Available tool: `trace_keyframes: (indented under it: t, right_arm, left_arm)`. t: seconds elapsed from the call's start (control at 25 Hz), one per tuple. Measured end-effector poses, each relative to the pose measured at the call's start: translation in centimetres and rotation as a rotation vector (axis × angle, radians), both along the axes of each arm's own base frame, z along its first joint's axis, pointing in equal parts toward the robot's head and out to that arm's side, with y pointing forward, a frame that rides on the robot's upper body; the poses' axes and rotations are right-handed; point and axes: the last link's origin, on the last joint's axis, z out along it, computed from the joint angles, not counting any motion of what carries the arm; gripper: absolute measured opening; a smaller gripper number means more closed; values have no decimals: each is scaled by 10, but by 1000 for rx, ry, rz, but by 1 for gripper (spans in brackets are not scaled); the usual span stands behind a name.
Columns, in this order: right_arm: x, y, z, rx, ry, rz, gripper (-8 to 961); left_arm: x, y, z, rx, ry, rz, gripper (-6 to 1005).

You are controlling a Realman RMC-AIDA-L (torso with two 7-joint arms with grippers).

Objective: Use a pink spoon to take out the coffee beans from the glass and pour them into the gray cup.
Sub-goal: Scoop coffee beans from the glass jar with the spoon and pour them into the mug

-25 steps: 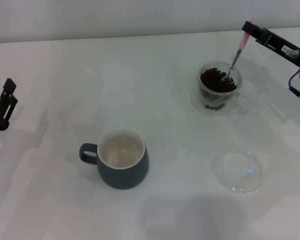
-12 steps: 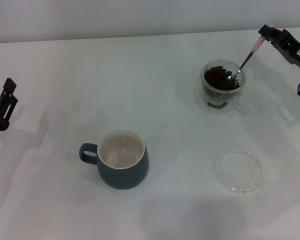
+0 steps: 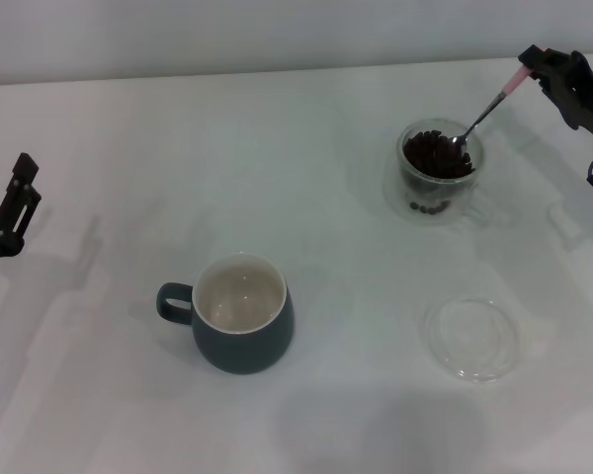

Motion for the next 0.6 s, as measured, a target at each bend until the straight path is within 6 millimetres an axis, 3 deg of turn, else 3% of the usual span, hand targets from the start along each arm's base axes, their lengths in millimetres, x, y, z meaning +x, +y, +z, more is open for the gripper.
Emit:
trace_keyframes:
  t: [0.6]
  right_arm:
    - [-1, -1, -2, 1, 74, -18, 142]
  left_arm:
    - [-3, 1, -2, -16, 12, 19, 620]
